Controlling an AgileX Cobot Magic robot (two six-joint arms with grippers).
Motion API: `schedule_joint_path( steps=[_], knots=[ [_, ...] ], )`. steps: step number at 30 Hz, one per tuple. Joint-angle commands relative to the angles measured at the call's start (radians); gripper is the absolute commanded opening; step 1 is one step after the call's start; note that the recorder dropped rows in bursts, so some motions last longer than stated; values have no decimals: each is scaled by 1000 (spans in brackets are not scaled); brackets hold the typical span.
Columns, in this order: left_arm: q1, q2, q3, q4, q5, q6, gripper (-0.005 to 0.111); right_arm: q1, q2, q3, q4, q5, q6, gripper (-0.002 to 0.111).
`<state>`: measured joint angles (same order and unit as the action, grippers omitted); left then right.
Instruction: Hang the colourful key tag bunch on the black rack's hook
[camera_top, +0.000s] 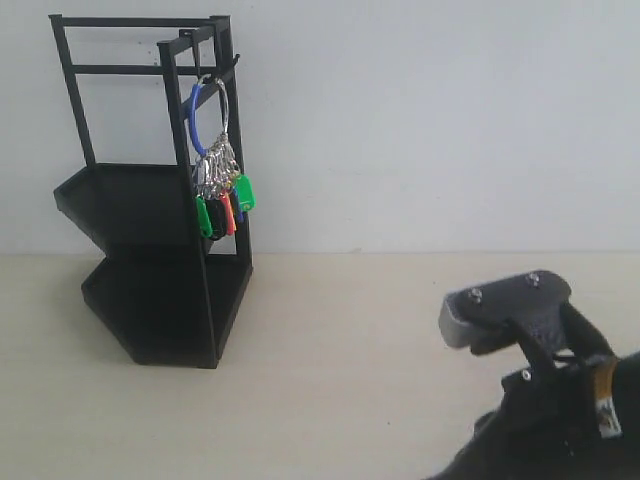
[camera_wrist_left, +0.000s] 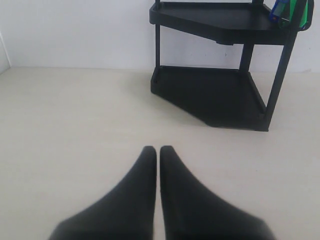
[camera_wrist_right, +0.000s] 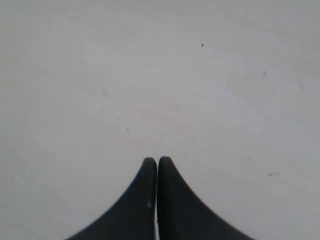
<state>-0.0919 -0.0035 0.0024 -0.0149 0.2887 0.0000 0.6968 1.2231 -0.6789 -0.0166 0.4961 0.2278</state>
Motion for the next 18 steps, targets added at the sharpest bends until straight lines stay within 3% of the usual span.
schedule_joint_path(
  steps=[1,9,18],
  knots=[
    [2,4,-2,-3,-3,0,4,1,-55,138,-23,-195,-8,0],
    [2,4,-2,-3,-3,0,4,-24,-282,262,-23,-316,-98,0],
    [2,4,-2,-3,-3,0,4,-281,-624,327,-23,-328,-96,0]
  ],
)
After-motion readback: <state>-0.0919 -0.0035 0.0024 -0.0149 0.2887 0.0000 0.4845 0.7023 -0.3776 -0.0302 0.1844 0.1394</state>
